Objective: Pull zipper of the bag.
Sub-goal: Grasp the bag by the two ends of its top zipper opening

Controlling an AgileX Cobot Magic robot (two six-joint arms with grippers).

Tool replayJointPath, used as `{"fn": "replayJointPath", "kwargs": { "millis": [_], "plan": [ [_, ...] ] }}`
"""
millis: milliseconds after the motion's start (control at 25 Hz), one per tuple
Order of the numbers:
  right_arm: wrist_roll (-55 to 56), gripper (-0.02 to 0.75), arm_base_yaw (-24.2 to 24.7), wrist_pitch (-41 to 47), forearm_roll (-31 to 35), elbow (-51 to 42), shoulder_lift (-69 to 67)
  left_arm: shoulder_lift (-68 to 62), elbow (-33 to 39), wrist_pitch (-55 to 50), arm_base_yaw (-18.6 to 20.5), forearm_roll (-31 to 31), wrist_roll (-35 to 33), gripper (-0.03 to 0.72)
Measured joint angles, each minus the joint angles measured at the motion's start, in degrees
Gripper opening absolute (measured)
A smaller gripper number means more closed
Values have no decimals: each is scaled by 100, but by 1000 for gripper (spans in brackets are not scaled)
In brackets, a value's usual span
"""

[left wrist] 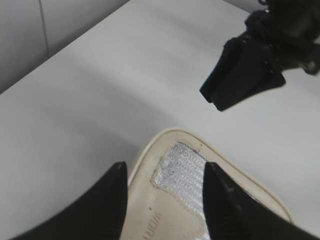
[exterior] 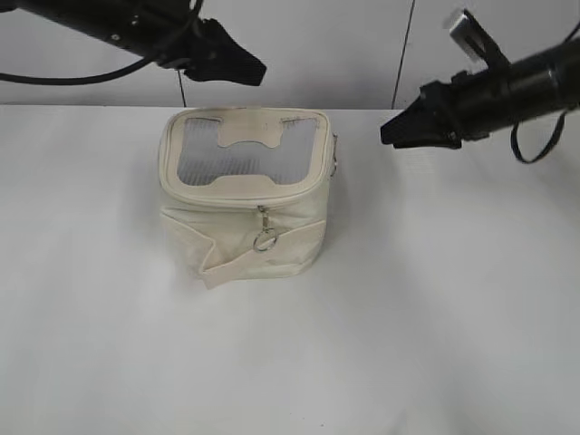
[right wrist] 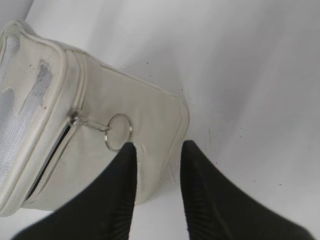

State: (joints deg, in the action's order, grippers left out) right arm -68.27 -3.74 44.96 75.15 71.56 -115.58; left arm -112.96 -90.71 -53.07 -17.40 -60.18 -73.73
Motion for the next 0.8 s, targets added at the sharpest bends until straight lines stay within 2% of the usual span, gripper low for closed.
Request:
{"fn": "replayJointPath", "kwargs": {
  "millis": [120, 200, 280, 360, 600, 680, 800],
  "plan": [
    [-2125, 296, -60, -327, 1758, -1220, 317, -691, -1026, -493, -11, 386, 288, 419],
    [-2837, 395, -80, -327, 2307, -1652, 317, -1073, -1548, -743, -18, 597, 424, 444],
    [-3176, 486, -88, -327, 2548, -1795, 317, -1323, -1883, -934, -23, 803, 501, 458],
    [-3342, 534, -94, -321, 2666, -1802, 317, -1510, -2101, -1030, -52, 979, 582, 464],
    [-3778, 549, -167, -140, 2767, -1802, 319, -1765, -2239, -1172, -129, 1280, 817, 456],
    [-4009, 549, -268, -140, 2785, -1802, 319, -1829, -2268, -1253, -146, 1451, 1015, 392],
    [-4479, 549, -560, -281, 2880, -1802, 319, -1828, -2316, -1338, -186, 1680, 1094, 160]
  ]
}}
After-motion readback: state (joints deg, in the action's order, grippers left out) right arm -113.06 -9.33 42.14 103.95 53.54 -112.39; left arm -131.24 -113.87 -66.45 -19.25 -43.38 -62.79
